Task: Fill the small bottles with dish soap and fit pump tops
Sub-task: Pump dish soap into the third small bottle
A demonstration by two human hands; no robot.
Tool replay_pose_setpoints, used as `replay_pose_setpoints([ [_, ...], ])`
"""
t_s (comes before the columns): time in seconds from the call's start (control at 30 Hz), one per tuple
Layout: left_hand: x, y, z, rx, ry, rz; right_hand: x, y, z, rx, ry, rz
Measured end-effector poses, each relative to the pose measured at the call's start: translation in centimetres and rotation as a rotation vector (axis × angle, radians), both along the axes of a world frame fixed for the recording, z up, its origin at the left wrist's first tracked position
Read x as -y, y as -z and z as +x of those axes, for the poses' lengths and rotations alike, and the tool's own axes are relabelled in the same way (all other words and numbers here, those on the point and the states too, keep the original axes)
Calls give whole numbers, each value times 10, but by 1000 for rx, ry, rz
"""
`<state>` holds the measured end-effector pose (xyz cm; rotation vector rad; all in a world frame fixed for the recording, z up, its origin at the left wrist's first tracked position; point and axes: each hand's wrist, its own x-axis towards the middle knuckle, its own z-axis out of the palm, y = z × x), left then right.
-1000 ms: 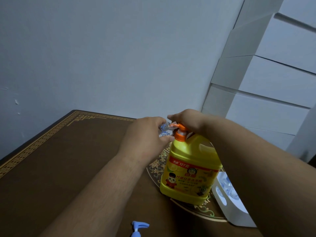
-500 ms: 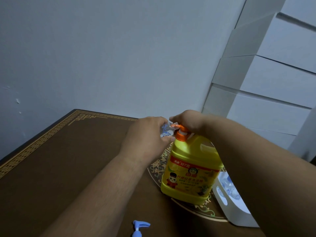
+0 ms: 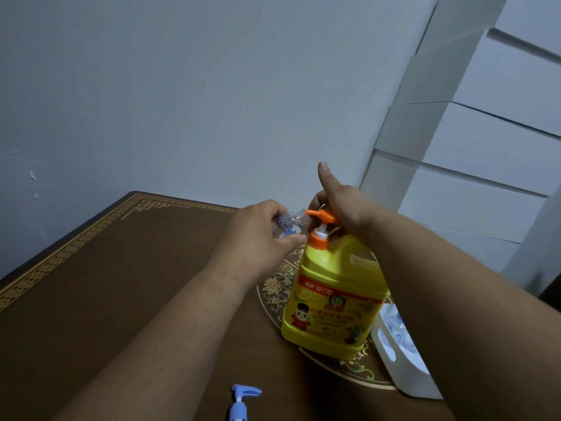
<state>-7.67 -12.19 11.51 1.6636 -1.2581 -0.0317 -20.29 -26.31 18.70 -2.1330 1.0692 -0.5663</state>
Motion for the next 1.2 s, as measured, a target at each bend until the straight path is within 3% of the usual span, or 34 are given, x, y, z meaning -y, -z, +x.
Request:
replay_pose_setpoints([
  [0.3,-16,11,4,-140,38,89,-5,-2,-4,136,52,-15],
  [0.57,-70,70,19,-487,122,167,-15,-2,-4,184,75,-129],
  [0.8,-92,117,27,-603,120,224,-18,-1,-4,195,120,-247],
  [1.03,-93,125,34,-613,143,266,-26,0,-5,288,171,-812],
  [1.2,-94,126,41,-636,162,253,-55,9,-6,525,122,-911],
])
